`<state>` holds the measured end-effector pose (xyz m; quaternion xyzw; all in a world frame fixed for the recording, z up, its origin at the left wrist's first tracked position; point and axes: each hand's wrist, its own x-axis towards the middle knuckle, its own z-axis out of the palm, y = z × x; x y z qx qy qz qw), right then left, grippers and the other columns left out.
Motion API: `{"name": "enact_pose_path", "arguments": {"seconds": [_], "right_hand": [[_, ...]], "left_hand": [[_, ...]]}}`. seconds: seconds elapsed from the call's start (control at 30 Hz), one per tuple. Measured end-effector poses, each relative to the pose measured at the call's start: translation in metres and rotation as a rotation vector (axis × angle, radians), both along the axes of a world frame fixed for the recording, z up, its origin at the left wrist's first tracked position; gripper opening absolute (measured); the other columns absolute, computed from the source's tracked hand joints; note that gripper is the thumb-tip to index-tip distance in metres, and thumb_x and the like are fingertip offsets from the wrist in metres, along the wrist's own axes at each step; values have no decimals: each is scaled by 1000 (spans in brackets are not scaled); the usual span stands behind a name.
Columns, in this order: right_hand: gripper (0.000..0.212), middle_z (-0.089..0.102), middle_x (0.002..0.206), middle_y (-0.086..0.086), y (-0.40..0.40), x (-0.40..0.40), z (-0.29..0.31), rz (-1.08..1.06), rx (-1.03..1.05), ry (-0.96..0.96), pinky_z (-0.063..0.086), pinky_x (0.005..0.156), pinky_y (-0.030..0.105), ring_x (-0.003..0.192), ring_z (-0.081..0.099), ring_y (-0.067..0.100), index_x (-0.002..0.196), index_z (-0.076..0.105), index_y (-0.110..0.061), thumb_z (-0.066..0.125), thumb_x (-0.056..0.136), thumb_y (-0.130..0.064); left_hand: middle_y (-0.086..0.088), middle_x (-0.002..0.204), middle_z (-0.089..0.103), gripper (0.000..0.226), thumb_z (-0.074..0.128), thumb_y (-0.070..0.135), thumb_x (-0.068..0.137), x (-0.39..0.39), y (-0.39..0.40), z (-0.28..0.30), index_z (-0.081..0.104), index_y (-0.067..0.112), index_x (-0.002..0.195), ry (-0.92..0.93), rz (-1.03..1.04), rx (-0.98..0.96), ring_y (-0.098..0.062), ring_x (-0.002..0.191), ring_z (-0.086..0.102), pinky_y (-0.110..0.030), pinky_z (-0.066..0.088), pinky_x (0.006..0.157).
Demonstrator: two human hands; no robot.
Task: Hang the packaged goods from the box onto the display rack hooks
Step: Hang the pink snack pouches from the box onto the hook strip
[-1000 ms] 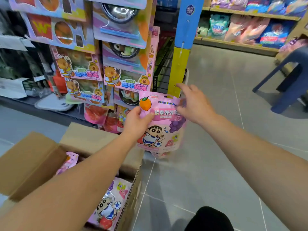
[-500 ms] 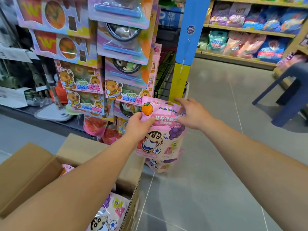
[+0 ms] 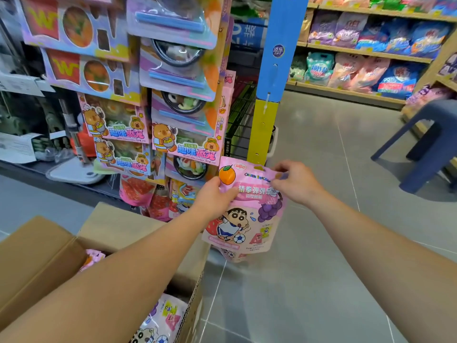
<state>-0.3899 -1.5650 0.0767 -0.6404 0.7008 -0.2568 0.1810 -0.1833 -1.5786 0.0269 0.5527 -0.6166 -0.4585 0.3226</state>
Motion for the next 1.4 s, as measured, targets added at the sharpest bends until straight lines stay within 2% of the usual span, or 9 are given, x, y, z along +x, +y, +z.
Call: {"name": "enact_pose_path", "arguments": {"seconds": [0.1, 0.23, 0.37, 0.53, 0.83, 1.0, 1.1, 1.27, 1.4], "right_hand": [[22, 58, 75, -5, 7, -3, -17, -8, 29, 2, 37, 57, 24, 78, 52, 19, 71, 56, -24, 67, 82, -9], [29, 61, 73, -8, 20, 0, -41, 106, 100, 117, 36, 65, 22, 76, 56, 13, 65, 57, -30, 68, 78, -7], [17, 65, 78, -7, 27, 6, -65, 176, 52, 178, 44, 69, 28, 81, 62, 20, 89, 67, -23, 67, 80, -8], [70, 71, 92, -3, 27, 7, -70, 184, 32, 220, 54, 78, 41, 91, 63, 24, 145, 37, -33, 63, 85, -11], [103, 64, 102, 8, 3, 25, -66, 152, 203, 377, 56, 77, 45, 90, 63, 32, 153, -3, -42, 68, 83, -16], [85, 59, 96, 9, -2, 20, -67, 165, 83, 241, 52, 74, 41, 91, 59, 30, 151, 23, -34, 67, 83, -9], [71, 56, 97, 9, -7, 14, -62, 189, 66, 179, 48, 76, 37, 90, 57, 28, 143, 40, -29, 62, 82, -1], [61, 53, 90, 2, -22, 1, -60, 167, 41, 71, 47, 72, 33, 80, 55, 23, 128, 58, -29, 62, 76, 2], [33, 58, 82, -7, -18, -3, -70, 22, -138, -130, 45, 68, 24, 72, 55, 11, 101, 65, -29, 69, 77, -6]], "left_hand": [[-5, 106, 69, 24, 68, 32, 88, 2, 4, -16, 62, 18, 106, 11, 11, 61, -24, 98, 66, -49, 54, 90], [-5, 96, 72, 22, 80, 23, 77, 11, 9, -50, 65, 18, 93, -119, -59, 130, -27, 92, 70, -49, 55, 88], [-2, 88, 74, 25, 82, 29, 65, 20, 11, -66, 69, 20, 84, -180, -48, 96, -25, 87, 71, -47, 56, 86], [2, 78, 67, 18, 82, 22, 75, 17, 10, -59, 67, 16, 84, -201, 6, -16, -20, 79, 63, -32, 51, 72], [2, 81, 64, 19, 79, 18, 78, 17, -8, -54, 68, 13, 94, -237, 25, -115, -14, 74, 54, -23, 36, 57], [5, 78, 63, 14, 78, 18, 80, 16, -15, -64, 68, 16, 90, -138, 34, -100, -13, 74, 56, -22, 41, 60], [-1, 92, 71, 15, 75, 25, 83, 14, -19, -68, 69, 17, 95, -50, 25, -64, -18, 87, 65, -36, 55, 78], [2, 101, 71, 16, 66, 32, 89, 3, -27, -65, 66, 20, 100, 40, 45, -83, -17, 96, 66, -45, 53, 91], [3, 103, 71, 6, 64, 35, 90, -1, -28, -64, 63, 29, 92, 110, 64, -36, -17, 98, 66, -46, 53, 93]]}}
